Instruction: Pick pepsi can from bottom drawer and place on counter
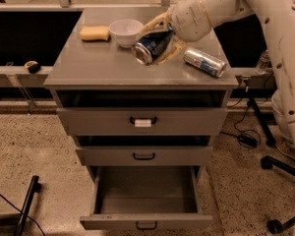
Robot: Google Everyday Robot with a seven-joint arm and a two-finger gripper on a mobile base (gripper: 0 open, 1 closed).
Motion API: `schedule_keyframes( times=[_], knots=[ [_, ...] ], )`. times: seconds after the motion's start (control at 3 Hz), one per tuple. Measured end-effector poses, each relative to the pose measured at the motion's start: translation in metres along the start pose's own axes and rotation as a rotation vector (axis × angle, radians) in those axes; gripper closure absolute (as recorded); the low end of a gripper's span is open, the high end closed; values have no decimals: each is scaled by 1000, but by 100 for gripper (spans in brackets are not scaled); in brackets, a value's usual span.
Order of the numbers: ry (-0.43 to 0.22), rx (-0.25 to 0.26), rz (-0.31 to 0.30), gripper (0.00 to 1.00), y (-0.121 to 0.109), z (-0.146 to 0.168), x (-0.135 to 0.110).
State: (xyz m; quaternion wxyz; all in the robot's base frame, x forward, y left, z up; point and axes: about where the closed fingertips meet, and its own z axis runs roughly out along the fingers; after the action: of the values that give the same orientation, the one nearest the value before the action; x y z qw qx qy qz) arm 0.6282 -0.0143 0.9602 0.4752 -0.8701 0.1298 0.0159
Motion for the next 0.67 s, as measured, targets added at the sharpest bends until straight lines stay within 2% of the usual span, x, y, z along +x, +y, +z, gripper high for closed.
schedule_keyframes(
  times=[0.33, 0.67],
  knots=[
    [44, 8, 57, 100, -10, 22, 16],
    [60, 4, 172, 100, 0, 57, 46]
  ],
)
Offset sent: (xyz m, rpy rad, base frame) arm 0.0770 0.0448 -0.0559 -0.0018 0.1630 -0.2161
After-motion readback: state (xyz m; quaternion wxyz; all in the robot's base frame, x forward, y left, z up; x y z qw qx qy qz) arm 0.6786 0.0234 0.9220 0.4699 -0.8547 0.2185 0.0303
